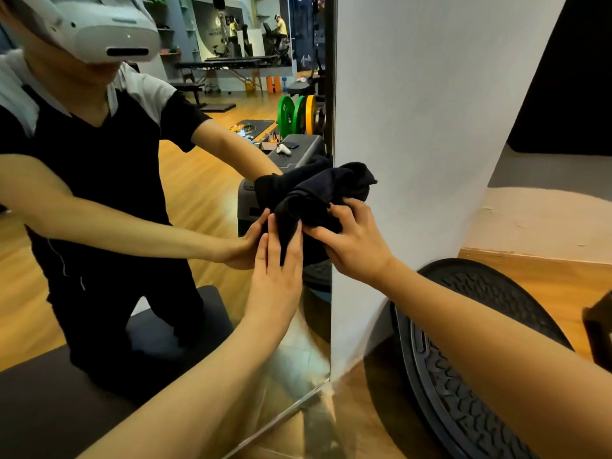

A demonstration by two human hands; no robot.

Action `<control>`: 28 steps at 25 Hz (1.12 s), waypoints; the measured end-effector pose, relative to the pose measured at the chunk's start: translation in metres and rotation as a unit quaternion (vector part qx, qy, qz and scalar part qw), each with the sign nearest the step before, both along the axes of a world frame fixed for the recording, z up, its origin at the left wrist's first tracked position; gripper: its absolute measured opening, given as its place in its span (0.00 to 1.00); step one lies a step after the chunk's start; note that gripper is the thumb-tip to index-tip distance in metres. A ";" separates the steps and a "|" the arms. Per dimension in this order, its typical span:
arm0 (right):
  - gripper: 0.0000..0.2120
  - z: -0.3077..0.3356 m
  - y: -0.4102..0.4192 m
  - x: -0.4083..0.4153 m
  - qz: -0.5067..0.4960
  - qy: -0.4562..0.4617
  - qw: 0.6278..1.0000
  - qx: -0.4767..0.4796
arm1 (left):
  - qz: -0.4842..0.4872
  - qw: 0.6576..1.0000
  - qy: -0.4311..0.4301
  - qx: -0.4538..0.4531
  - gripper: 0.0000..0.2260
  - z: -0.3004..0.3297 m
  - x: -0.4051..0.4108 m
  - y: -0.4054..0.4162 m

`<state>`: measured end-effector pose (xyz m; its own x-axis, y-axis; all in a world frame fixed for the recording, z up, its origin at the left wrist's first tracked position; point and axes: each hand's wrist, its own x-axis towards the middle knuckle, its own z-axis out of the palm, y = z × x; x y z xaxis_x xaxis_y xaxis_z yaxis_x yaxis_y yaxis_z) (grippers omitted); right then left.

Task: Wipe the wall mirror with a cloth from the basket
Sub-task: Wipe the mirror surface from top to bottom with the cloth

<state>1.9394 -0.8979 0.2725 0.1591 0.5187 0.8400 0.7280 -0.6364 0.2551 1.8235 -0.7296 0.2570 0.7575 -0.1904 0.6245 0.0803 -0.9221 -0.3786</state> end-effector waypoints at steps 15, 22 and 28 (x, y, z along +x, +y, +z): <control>0.25 -0.067 0.052 -0.059 -0.054 0.050 0.996 -0.049 | 0.026 0.953 0.127 0.274 0.34 -0.018 -0.077 0.053; 0.27 -0.075 0.119 -0.108 -0.025 0.049 0.998 -0.036 | 0.065 0.931 0.154 0.324 0.33 -0.024 -0.132 0.119; 0.30 -0.077 0.198 -0.166 0.022 0.040 0.998 -0.032 | 0.085 0.921 0.150 0.349 0.35 -0.022 -0.207 0.198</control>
